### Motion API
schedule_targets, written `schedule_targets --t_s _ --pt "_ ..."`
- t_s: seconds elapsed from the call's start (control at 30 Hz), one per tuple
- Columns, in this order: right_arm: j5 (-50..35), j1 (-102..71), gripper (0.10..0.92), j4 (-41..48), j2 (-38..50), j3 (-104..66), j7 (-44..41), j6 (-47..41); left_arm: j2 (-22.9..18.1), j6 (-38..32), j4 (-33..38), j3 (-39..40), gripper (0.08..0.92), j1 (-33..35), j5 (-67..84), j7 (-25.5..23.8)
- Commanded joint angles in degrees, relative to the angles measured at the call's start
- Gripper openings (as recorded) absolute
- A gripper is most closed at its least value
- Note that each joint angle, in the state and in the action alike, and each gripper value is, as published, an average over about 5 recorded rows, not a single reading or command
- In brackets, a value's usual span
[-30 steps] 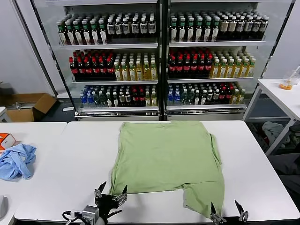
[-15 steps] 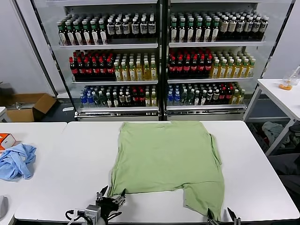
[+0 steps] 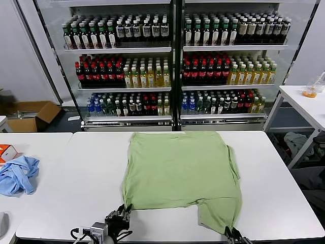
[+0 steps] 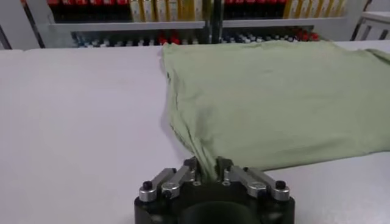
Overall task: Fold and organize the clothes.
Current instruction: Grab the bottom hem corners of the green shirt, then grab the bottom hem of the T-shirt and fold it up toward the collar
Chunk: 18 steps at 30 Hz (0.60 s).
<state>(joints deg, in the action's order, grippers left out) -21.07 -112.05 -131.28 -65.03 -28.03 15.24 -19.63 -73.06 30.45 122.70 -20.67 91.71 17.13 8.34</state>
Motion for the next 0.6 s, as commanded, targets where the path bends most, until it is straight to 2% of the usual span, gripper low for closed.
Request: schedule_targets --t_s 0.03,0.13,0.37,0.6 --pt "-0.48 -0.01 0.109 -2.01 0.84 -1.92 -1.77 4.75 0.4 -4.64 2.62 -1.54 0.136 0.68 7.46 -1.2" --pt "-1.05 0.23 0.105 -3.53 1.74 -3.72 -2.13 6.28 0.89 -5.92 3.85 -2.79 0.098 0.97 9.69 -1.35" --pt "-4.56 2.17 0.105 -5.18 4.06 -7.66 -2.22 7.49 2.61 -7.03 6.24 -5.31 0.089 0.63 13.11 -1.75" --pt "-8.88 8.16 0.105 -1.87 8.02 -9.12 -1.97 7.22 5.35 -7.03 4.95 -6.54 0.089 -2.47 14.73 -2.93"
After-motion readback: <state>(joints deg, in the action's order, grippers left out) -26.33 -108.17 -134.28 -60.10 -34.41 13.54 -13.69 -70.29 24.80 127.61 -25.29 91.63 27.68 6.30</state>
